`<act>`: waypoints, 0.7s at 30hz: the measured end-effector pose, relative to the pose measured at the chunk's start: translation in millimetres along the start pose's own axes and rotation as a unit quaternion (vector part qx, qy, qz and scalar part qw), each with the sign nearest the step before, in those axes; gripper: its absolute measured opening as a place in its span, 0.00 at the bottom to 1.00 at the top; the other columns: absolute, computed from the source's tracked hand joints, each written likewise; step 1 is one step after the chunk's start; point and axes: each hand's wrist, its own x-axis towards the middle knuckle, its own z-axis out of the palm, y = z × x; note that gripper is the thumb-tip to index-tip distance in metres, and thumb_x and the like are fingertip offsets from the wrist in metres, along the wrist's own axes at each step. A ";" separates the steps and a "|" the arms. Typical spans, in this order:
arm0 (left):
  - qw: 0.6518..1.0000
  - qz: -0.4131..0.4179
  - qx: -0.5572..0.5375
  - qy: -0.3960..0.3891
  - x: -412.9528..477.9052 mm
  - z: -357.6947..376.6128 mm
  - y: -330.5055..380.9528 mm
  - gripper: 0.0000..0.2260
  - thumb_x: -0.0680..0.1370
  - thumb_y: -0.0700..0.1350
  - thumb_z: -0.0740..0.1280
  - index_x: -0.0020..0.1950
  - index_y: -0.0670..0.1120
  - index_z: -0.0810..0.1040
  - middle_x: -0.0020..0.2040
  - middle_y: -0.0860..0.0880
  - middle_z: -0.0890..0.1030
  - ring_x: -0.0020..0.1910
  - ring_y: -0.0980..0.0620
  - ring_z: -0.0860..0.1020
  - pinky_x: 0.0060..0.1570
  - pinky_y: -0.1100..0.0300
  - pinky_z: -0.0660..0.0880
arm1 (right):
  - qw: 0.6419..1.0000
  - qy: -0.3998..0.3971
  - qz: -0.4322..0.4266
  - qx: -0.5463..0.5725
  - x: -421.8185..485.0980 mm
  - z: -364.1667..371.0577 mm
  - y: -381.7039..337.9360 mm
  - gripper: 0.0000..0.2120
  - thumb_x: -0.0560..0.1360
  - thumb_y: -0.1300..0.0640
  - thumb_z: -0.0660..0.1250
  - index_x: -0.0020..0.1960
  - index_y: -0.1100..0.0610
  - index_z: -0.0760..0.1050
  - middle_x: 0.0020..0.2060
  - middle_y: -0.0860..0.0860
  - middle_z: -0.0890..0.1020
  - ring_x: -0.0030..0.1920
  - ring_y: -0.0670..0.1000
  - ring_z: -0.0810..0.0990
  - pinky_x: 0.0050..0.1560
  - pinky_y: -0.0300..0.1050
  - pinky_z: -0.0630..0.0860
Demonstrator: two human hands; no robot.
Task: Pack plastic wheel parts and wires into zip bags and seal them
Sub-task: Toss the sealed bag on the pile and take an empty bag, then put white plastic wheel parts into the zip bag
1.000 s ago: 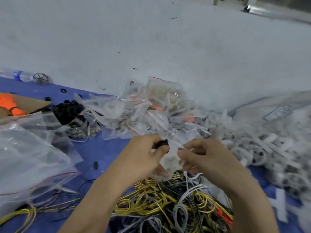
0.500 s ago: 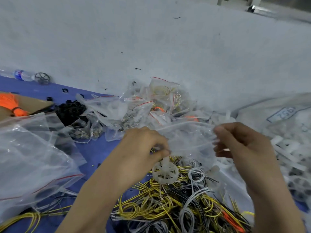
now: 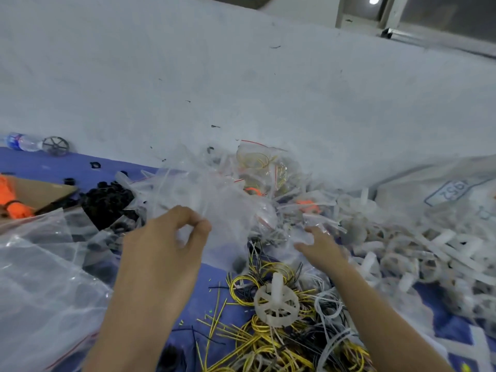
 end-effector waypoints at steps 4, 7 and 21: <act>0.999 0.004 -0.029 -0.014 0.5 4.8 -0.4 0.13 0.73 0.45 0.70 0.30 0.57 0.74 0.50 0.61 0.81 0.47 0.59 0.78 0.40 0.71 0.64 | 0.995 -0.009 0.046 -0.087 15.1 22.0 10.0 0.09 0.70 0.57 0.70 0.41 0.59 0.71 0.38 0.55 0.75 0.36 0.52 0.74 0.35 0.41 0.68; 0.999 0.027 -0.039 -0.002 1.8 7.8 0.5 0.10 0.72 0.46 0.69 0.31 0.58 0.78 0.66 0.54 0.75 0.65 0.58 0.71 0.51 0.68 0.64 | 0.995 0.089 0.001 -0.045 13.1 23.3 6.0 0.07 0.74 0.57 0.65 0.39 0.58 0.71 0.36 0.54 0.75 0.40 0.56 0.76 0.36 0.42 0.68; 0.954 0.194 -0.083 -0.212 -29.5 4.6 54.8 0.06 0.69 0.53 0.61 0.41 0.58 0.77 0.68 0.78 0.50 0.65 0.81 0.49 0.49 0.89 0.52 | 0.923 0.295 -0.033 0.246 -100.8 -74.5 19.2 0.13 0.76 0.53 0.66 0.49 0.64 0.79 0.47 0.60 0.82 0.50 0.62 0.79 0.53 0.56 0.74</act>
